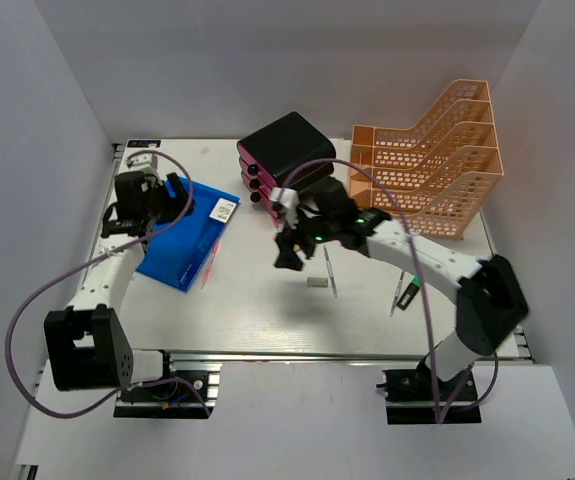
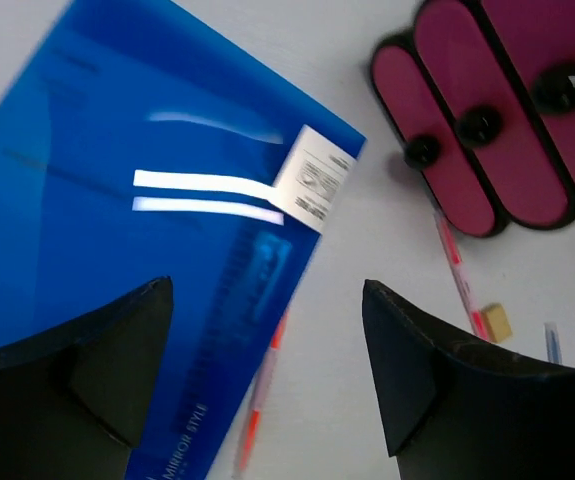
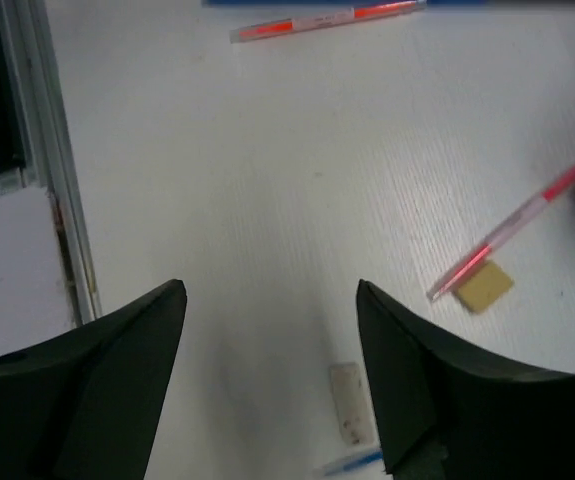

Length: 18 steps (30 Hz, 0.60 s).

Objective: Organize the desk

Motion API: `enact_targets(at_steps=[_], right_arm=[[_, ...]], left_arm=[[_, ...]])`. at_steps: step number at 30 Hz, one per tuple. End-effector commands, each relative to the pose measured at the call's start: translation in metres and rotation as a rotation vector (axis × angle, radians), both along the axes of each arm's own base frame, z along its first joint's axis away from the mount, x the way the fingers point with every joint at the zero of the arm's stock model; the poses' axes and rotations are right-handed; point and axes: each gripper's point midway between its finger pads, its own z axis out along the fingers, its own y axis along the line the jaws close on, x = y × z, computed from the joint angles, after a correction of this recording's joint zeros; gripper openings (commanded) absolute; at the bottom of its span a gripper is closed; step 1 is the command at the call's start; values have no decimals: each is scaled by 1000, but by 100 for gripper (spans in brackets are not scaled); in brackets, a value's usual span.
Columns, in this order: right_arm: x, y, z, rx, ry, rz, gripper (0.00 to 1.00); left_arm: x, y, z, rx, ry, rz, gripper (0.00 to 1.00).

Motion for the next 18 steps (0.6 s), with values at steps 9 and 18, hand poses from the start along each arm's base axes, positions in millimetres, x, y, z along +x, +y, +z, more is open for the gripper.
enact_targets(at_steps=[9,18], right_arm=[[71,151,16,107,129,-307,89],[117,207,-13,184,135,-555,89]], left_arm=[[38,123,-36,-102,150,238,92],[71,149,-58,-35,150,188,94]])
